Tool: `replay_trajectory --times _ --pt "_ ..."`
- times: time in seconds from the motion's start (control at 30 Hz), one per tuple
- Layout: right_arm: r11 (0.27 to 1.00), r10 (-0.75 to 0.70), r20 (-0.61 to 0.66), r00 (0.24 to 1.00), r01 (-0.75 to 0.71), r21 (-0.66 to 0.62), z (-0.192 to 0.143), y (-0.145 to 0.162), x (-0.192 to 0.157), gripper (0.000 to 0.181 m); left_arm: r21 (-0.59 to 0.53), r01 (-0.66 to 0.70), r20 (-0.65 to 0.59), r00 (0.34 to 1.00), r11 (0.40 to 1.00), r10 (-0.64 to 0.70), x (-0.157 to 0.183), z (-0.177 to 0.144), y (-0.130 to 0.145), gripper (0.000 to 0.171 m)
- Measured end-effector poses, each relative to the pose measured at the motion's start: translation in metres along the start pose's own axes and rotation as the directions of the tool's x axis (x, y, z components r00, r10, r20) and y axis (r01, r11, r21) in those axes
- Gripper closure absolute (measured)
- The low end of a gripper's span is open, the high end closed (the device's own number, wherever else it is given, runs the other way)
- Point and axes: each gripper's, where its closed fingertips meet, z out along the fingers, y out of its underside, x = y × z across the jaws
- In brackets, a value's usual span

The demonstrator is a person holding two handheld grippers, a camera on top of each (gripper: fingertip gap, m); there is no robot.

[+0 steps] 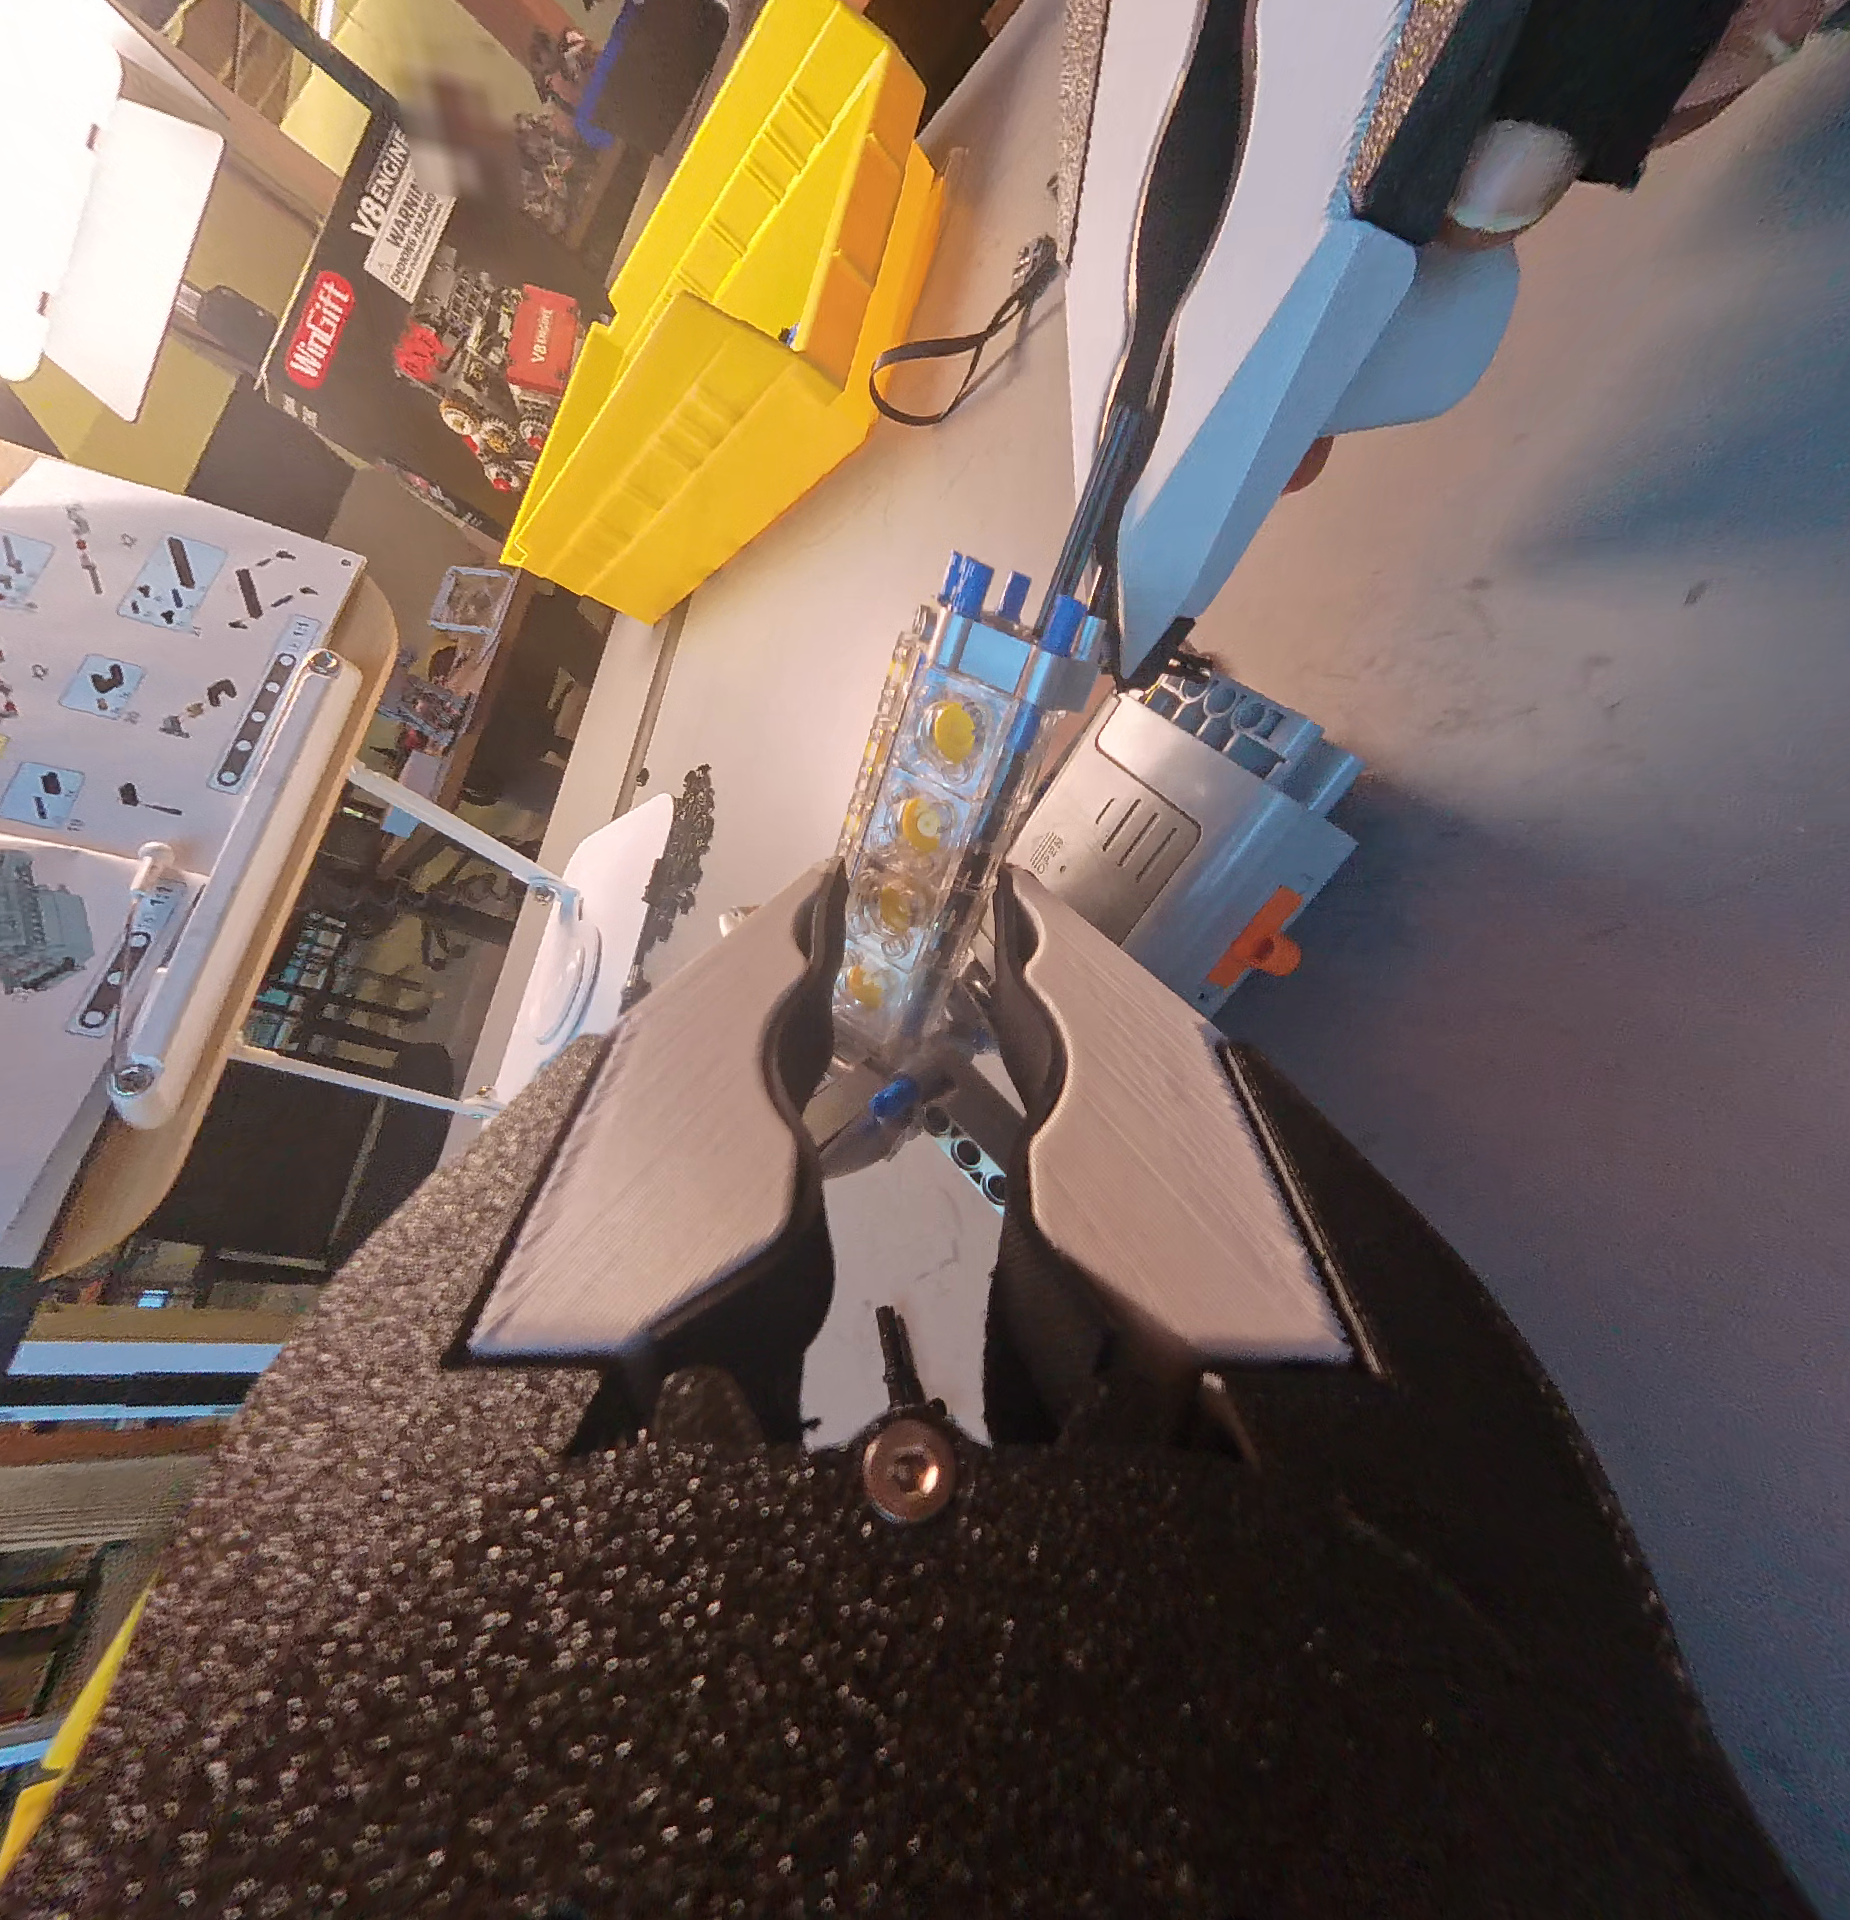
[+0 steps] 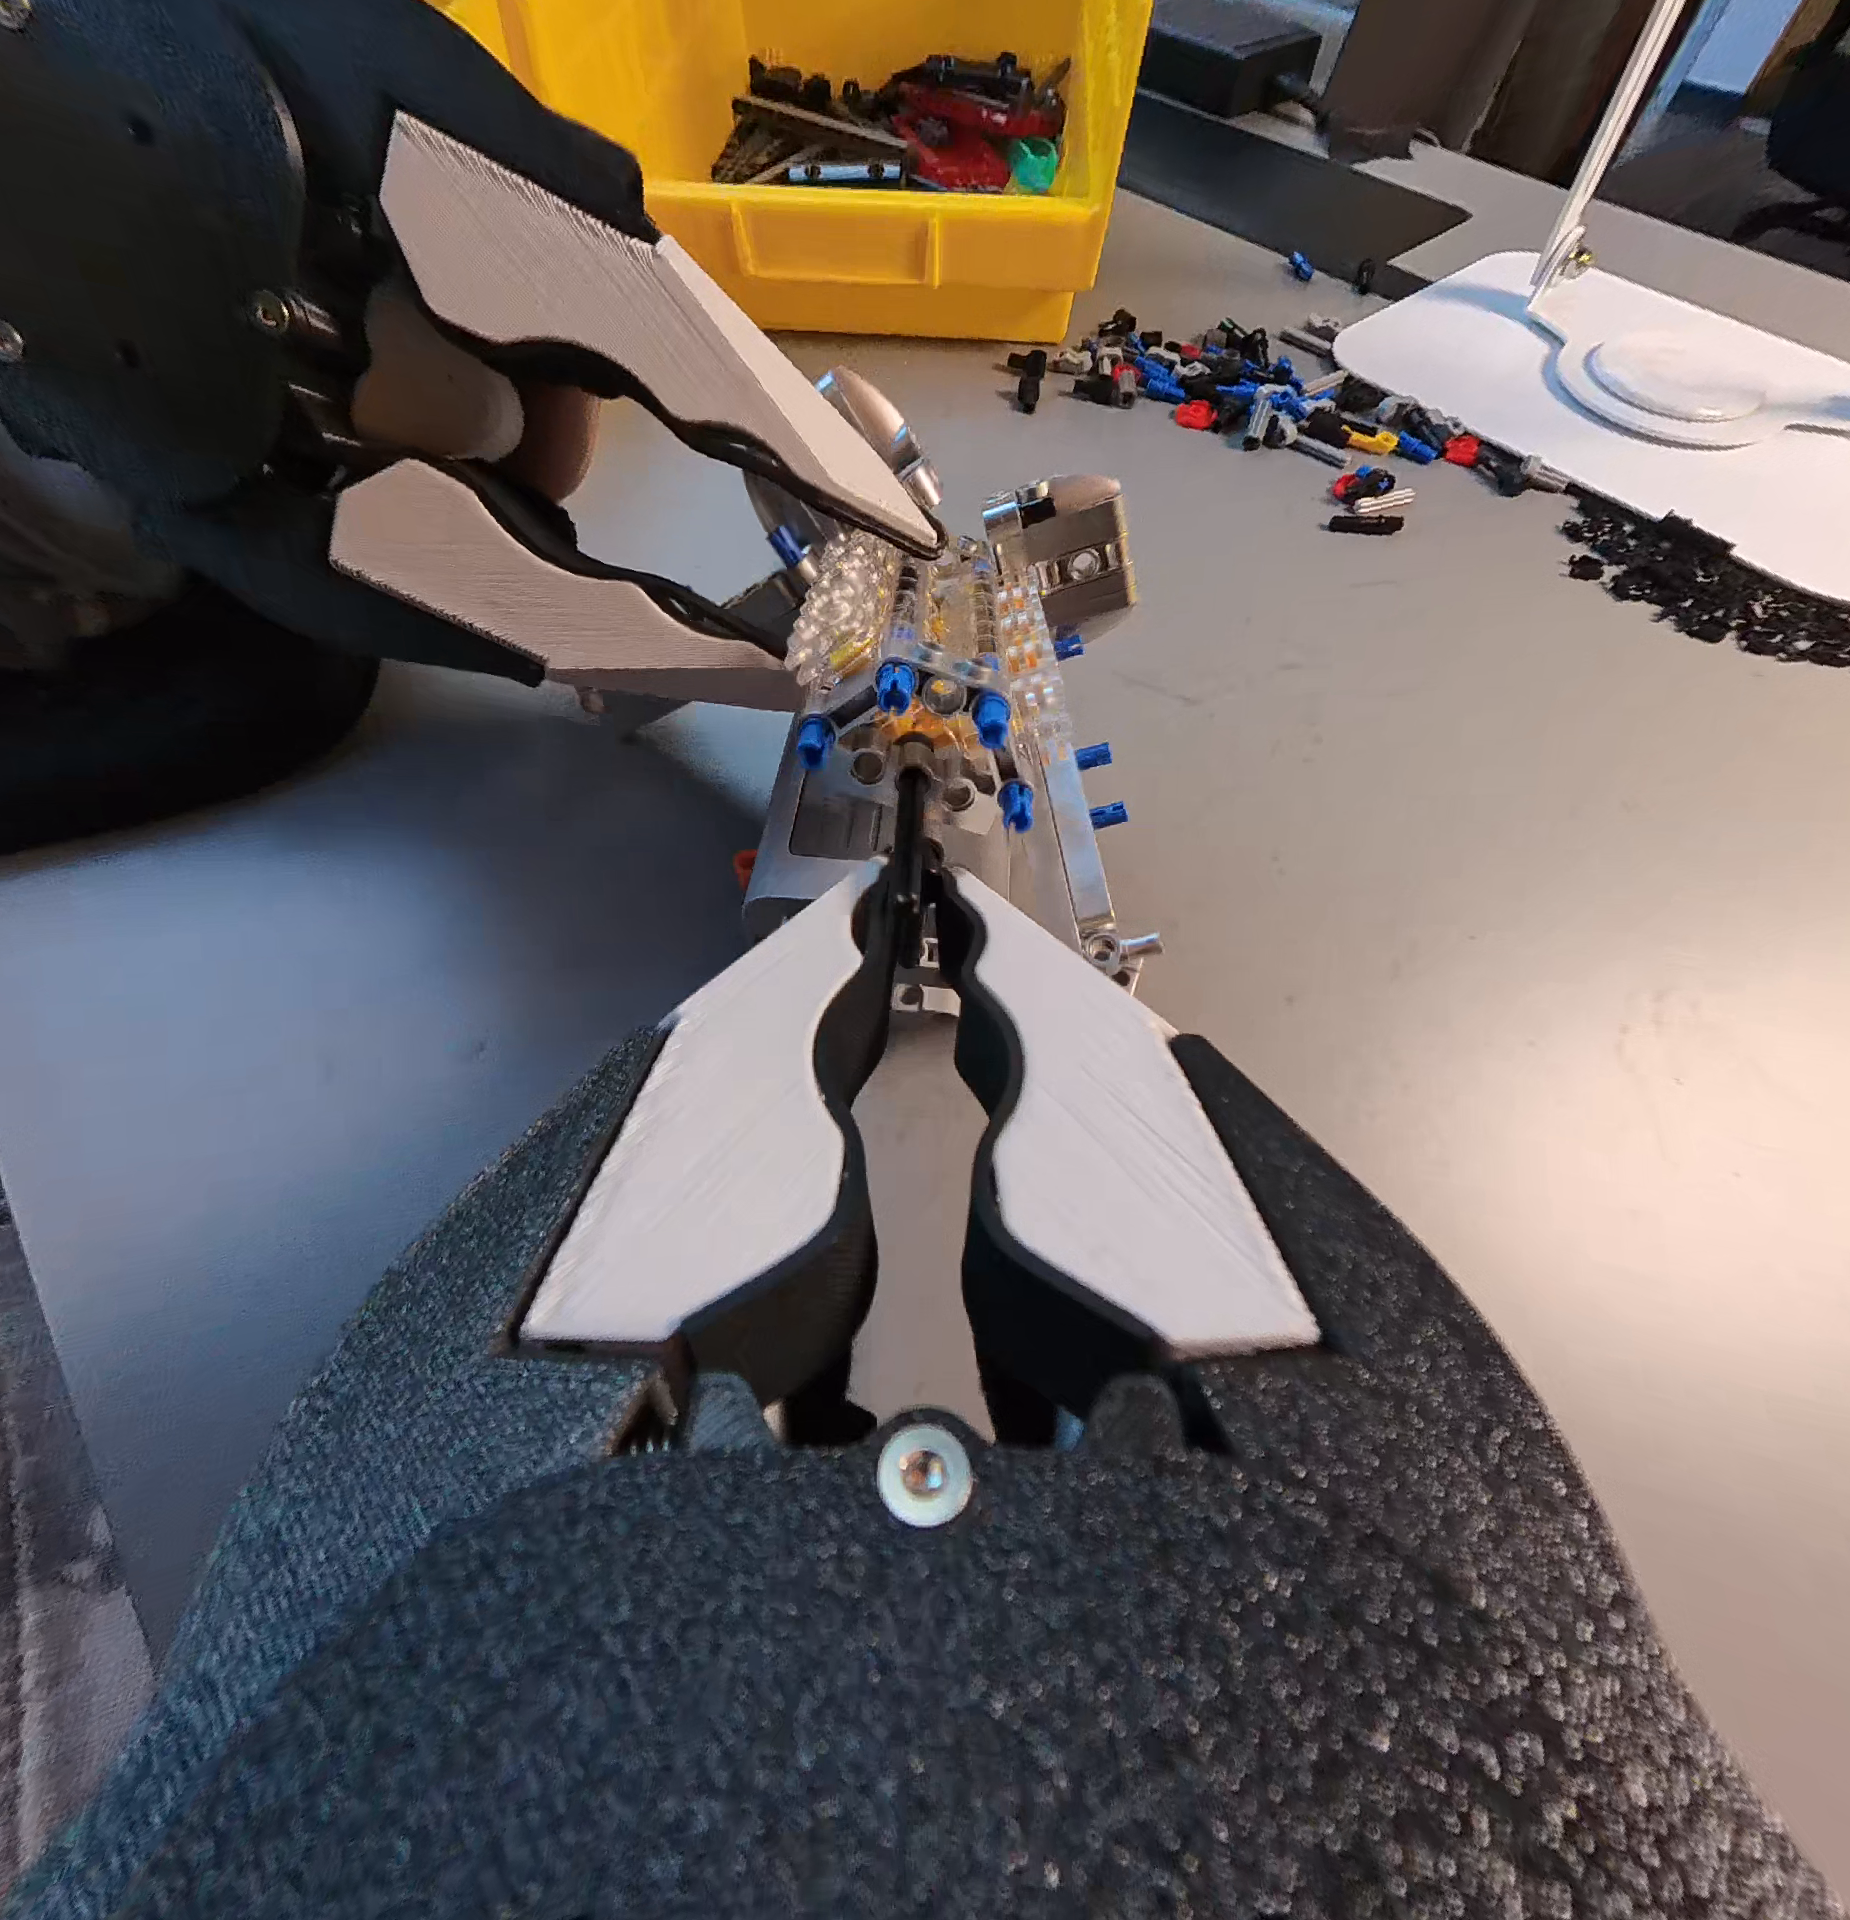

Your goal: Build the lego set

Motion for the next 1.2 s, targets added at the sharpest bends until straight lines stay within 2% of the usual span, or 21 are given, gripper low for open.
replay_trajectory --times 0.3,0.63,1.03,1.2 --pt "1.0 0.018 0.023 1.0 -0.018 -0.008 0.006 -0.001 0.0 0.177 -0.001 0.001 0.005 1.0 1.0 -0.001 -0.001 -0.001 0.001 0.146" --pt "0.994 -0.093 -0.017 0.995 0.092 -0.064 0.006 0.011 -0.002 0.176 0.011 -0.013 -0.001 1.0 1.0 0.013 0.002 -0.001 -0.004 0.146" --pt "0.997 -0.053 -0.018 0.998 0.052 -0.06 -0.005 0.014 -0.005 0.176 0.009 -0.015 -0.004 1.0 1.0 0.015 0.005 0.001 -0.008 0.146" --pt "0.998 0.048 -0.008 0.999 -0.049 -0.041 -0.008 0.013 -0.005 0.176 0.004 -0.043 0.002 0.999 0.999 0.043 0.008 0.002 -0.01 0.146"
